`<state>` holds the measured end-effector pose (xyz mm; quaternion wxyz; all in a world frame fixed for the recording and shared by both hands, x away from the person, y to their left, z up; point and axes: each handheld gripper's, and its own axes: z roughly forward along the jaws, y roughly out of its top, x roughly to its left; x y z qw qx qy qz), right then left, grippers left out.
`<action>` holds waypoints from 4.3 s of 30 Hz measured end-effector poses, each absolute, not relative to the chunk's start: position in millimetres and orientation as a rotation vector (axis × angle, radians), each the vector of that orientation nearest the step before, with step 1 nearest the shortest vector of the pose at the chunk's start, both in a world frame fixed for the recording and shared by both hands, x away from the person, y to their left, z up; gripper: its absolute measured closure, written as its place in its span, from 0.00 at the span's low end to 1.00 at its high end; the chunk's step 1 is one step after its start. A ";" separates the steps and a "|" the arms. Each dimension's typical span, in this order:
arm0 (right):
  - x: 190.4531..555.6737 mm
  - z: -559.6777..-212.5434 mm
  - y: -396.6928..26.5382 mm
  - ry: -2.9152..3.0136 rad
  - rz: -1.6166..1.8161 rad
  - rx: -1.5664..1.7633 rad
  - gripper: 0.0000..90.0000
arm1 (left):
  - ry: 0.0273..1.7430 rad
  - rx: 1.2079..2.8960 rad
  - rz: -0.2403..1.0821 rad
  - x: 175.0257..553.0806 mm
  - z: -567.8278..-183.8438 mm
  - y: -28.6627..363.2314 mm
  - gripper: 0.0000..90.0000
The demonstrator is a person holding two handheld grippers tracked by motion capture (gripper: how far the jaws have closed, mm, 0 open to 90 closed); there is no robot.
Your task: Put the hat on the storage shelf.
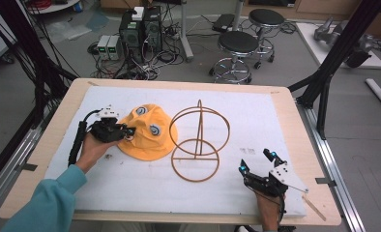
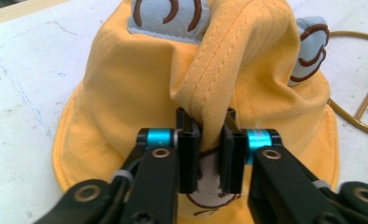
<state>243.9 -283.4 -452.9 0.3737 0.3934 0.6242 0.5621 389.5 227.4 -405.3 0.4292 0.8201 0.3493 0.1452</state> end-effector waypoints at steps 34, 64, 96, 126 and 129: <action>243.6 -452.9 -282.8 1.598 1.438 1.015 0.11 | 0.851 1.917 0.402 372.6 -304.7 257.4 0.96; 243.6 -452.8 -282.8 1.599 1.435 1.013 0.11 | 0.766 1.870 0.485 365.6 -202.8 233.9 0.96; 243.8 -452.8 -283.4 1.595 1.444 1.010 0.11 | 0.553 1.868 0.354 347.5 -175.6 154.9 0.96; 243.2 -453.1 -284.3 1.587 1.456 1.018 0.11 | 0.451 1.931 0.220 343.9 -201.7 95.3 0.96; 243.2 -453.1 -284.2 1.588 1.456 1.018 0.11 | 0.452 1.930 0.204 344.1 -205.7 93.7 0.96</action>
